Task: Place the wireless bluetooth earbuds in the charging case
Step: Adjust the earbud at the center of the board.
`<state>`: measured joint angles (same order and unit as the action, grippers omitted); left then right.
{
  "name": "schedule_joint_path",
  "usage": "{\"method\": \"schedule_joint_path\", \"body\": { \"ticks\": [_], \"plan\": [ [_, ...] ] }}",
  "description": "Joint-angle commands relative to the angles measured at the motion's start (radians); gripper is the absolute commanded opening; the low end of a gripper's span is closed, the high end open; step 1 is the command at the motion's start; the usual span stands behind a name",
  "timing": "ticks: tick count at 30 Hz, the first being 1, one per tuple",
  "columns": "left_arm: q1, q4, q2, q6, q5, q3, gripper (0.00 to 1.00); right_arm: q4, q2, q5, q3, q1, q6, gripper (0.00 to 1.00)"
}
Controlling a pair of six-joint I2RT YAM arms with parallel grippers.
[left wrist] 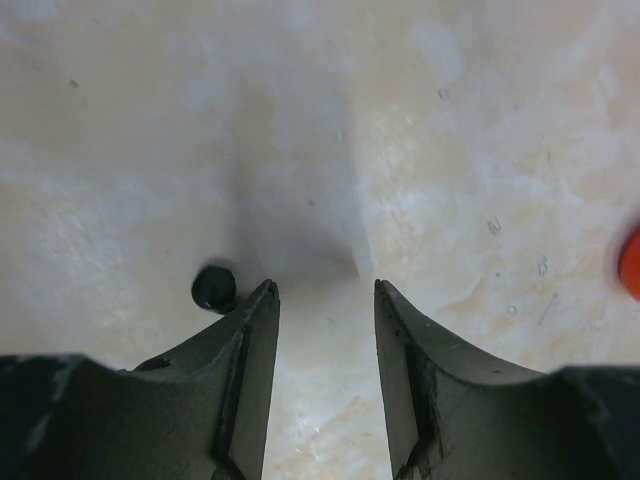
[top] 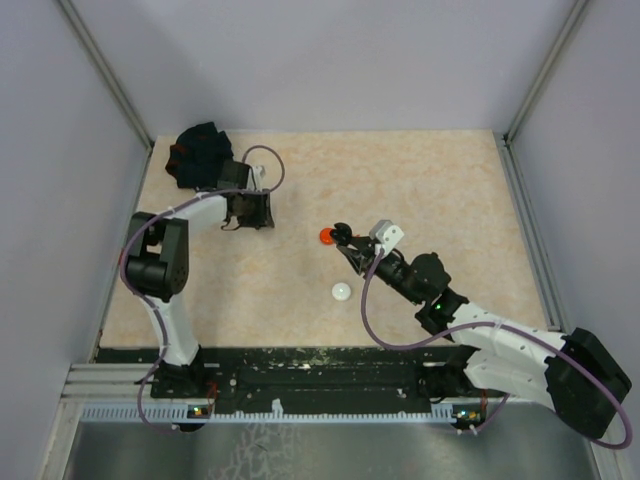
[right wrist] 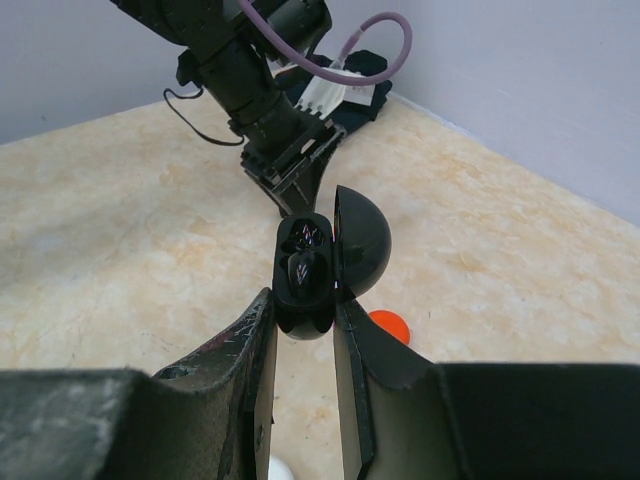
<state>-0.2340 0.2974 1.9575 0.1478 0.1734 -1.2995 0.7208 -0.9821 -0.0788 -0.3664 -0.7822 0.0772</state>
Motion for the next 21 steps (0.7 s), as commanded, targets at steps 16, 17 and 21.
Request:
{"method": "schedule_joint_path", "body": {
  "ticks": [16, 17, 21],
  "plan": [
    [-0.013, -0.001, -0.254, 0.018, -0.038, 0.153, 0.51, 0.075, 0.033, -0.021, 0.0, 0.006, -0.016, 0.0],
    [-0.006, -0.001, -0.253, 0.015, -0.05, 0.147, 0.51, 0.075, 0.033, -0.02, 0.0, 0.006, -0.016, 0.0],
    [0.029, -0.001, -0.226, 0.016, -0.06, 0.127, 0.51, 0.075, 0.031, -0.018, 0.001, 0.006, -0.014, 0.0]
  ]
}}
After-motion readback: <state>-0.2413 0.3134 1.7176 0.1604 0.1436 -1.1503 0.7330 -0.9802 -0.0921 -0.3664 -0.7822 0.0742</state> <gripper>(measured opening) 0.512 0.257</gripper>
